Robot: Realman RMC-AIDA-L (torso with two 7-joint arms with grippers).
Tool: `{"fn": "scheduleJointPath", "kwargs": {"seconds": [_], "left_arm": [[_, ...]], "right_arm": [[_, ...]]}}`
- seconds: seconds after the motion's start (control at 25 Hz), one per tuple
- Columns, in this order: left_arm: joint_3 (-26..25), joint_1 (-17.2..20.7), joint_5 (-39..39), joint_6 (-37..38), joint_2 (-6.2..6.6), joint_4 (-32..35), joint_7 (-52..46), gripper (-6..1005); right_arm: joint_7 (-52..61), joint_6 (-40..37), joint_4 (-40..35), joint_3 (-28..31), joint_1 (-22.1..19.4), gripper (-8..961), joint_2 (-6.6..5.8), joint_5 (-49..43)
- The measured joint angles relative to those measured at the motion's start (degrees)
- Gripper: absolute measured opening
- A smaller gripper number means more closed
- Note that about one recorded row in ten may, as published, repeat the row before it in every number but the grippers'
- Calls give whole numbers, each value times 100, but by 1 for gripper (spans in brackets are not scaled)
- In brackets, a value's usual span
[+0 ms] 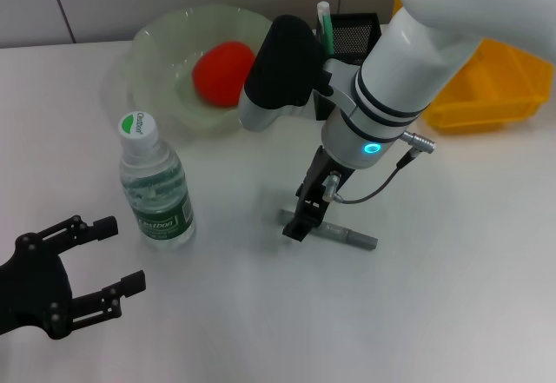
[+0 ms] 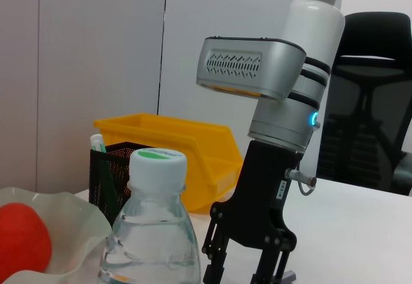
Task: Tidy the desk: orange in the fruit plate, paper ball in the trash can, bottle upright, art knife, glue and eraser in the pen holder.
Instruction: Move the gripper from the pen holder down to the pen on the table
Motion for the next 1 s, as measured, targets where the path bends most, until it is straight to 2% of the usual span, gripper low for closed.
{"fn": "scheduleJointPath", "kwargs": {"seconds": [0.36, 0.48, 1.0], "left_arm": [[3, -15, 0, -3, -12, 0, 6, 795], [3, -21, 0, -7, -14, 0, 6, 795], [3, -50, 0, -21, -35, 0, 6, 795]], "right_arm": [[4, 79, 66, -15, 4, 620, 0, 0], [3, 92, 107, -16, 4, 544, 0, 5], [57, 173, 213, -356, 50, 506, -1, 168]]}}
